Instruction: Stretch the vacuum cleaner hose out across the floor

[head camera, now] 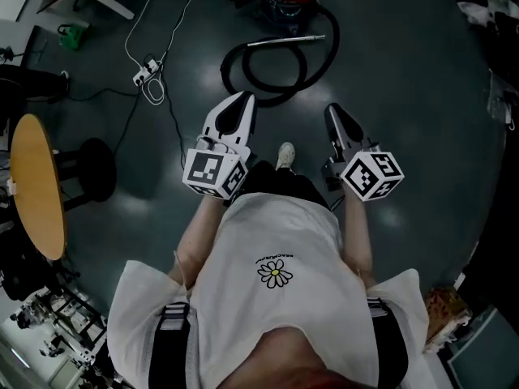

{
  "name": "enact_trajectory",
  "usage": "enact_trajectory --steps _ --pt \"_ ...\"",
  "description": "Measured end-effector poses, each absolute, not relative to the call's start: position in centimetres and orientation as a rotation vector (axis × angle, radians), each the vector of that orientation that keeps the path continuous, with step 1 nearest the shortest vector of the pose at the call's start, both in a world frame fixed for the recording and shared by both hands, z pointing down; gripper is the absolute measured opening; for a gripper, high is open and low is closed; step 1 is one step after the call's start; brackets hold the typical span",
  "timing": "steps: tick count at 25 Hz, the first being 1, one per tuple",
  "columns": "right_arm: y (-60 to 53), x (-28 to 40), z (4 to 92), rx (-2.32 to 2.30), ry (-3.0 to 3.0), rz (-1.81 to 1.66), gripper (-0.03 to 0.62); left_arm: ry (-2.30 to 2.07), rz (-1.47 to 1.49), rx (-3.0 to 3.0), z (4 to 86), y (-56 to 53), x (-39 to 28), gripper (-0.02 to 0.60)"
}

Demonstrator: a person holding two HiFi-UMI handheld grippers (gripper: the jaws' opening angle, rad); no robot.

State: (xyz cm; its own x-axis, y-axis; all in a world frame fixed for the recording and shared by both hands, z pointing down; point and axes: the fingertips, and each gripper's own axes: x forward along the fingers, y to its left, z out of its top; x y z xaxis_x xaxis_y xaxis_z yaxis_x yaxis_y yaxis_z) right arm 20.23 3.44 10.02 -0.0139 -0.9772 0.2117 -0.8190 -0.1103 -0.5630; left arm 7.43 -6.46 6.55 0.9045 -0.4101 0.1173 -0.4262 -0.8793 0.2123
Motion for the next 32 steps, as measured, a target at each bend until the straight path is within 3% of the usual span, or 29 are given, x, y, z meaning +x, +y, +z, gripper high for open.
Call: enact_trajectory --steps 9,14,20,26,32 --pt "-7.9 29.2 9.1 -1.998 1.969 -0.74 0.019 -0.694 0.045 2.88 5.9 -17.6 15.5 0.028" --pt "-12.9 32.8 9.3 -2.07 2.005 -0.78 0.152 -0.604 0.053 2.875 6.8 -22.5 20.2 0.121" --pt "-19.6 35.9 12.0 -2.122 2.287 -0.829 0.152 -0.667 0.212 2.819 9.9 -28.8 22.9 0.143" --pt "-28.5 39.0 28.0 -2.137 2.911 -0.72 0.152 -0.836 0.479 2.72 24.4 -35.8 23.2 0.142" --pt "-37.7 41.5 54.5 -2.103 3.349 -0.302 0.152 -0.954 0.47 2.69 50.9 -43.8 24.1 0.143"
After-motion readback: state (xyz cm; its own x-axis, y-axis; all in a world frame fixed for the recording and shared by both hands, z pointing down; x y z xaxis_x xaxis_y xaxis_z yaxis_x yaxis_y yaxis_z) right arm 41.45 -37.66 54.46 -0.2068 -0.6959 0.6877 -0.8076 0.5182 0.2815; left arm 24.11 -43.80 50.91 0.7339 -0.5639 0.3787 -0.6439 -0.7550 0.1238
